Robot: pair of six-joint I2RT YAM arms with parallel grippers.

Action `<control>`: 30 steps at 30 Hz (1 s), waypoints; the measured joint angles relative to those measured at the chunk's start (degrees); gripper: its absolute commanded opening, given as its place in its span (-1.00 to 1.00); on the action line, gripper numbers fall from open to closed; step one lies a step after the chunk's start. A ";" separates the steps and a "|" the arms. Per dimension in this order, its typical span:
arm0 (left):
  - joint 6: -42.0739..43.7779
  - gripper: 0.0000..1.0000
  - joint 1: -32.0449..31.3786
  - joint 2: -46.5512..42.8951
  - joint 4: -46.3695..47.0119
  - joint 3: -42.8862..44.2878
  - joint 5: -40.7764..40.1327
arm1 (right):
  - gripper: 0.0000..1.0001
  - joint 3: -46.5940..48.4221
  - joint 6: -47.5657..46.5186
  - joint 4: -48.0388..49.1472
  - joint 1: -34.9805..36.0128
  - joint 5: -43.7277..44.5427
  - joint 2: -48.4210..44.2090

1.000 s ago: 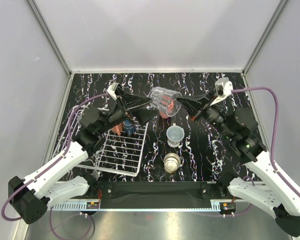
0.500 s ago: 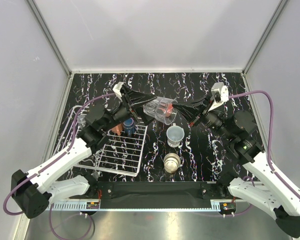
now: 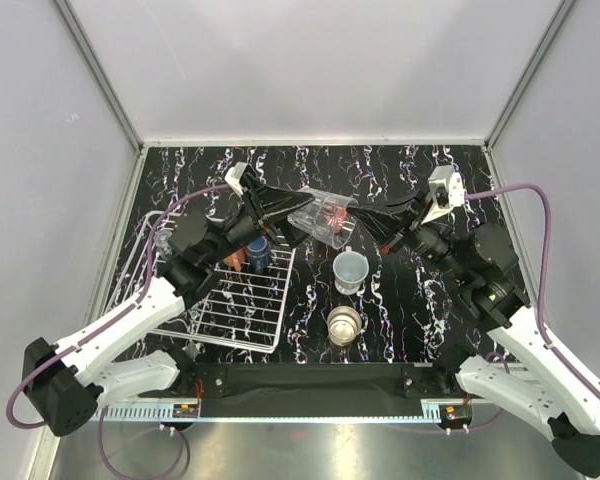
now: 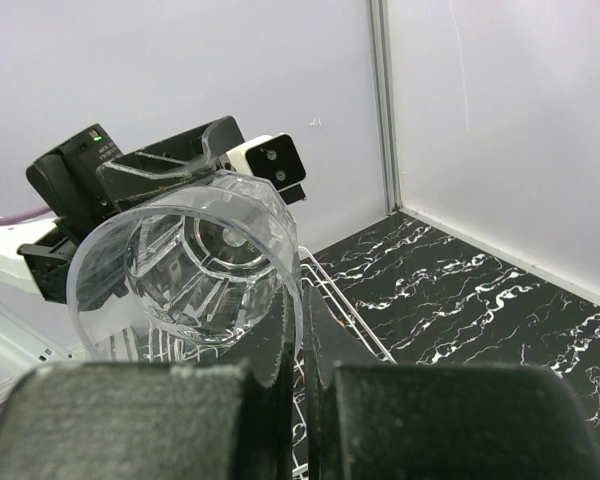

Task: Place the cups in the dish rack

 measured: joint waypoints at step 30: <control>56.76 -1.00 2.29 -11.74 -47.28 9.97 -18.67 | 0.98 3.85 2.78 -37.05 -0.02 21.79 -4.37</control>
